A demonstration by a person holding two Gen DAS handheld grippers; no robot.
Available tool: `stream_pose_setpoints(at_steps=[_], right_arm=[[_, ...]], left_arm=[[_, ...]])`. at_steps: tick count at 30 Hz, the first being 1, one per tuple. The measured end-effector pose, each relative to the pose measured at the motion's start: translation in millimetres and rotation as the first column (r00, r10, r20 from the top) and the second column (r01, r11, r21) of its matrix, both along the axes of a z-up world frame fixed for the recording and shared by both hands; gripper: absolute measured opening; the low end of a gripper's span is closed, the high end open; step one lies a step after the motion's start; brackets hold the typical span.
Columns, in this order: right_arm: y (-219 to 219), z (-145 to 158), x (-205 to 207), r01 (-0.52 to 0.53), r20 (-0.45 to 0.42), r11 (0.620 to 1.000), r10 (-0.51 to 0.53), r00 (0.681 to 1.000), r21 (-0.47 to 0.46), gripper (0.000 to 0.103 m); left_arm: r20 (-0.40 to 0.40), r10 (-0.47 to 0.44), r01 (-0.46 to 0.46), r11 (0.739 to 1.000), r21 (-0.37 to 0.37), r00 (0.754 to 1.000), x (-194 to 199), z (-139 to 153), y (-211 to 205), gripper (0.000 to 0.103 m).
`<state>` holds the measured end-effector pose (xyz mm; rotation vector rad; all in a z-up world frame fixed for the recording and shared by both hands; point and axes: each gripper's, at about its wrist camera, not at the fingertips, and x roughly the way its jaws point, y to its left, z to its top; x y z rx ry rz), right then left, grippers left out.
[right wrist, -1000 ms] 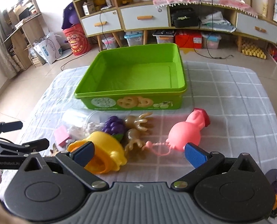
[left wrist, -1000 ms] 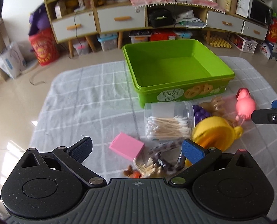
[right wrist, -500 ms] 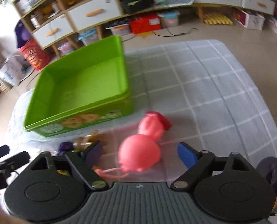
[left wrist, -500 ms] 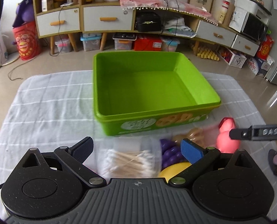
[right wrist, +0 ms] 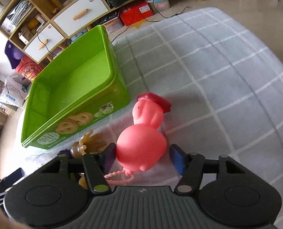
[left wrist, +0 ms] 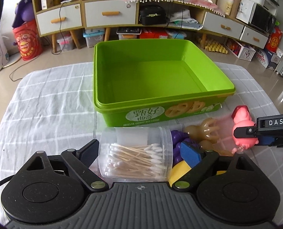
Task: Organize rigid objects
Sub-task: 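Close the left gripper on the swab cup while the right gripper grasps the pink pig, then carry the swab cup with the left gripper while the right carries the pig into the bin, releasing both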
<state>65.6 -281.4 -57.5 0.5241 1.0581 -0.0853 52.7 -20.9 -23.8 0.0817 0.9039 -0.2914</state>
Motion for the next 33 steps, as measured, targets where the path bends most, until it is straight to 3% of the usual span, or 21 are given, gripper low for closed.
stream_pose_setpoints(at_steps=[4,17,33], right_arm=[[-1.6,-1.0,-0.1,0.027,-0.001,0.999,-0.027,1.000,0.031,0.044],[-0.7,9.4,-2.0,0.038,0.000,0.999,-0.039,0.999,0.037,0.043],[10.6,58.5,-5.0,0.003,0.144,0.999,-0.011,0.990,0.051,0.043]], left_arm=[[0.000,0.015,-0.015,1.000,0.007,1.000,0.9,-3.2,0.7,0.083],[0.021,0.051,-0.050,0.998,-0.039,0.998,0.2,4.8,10.7,0.082],[0.086,0.083,-0.072,0.990,-0.125,0.993,-6.5,36.1,16.5,0.082]])
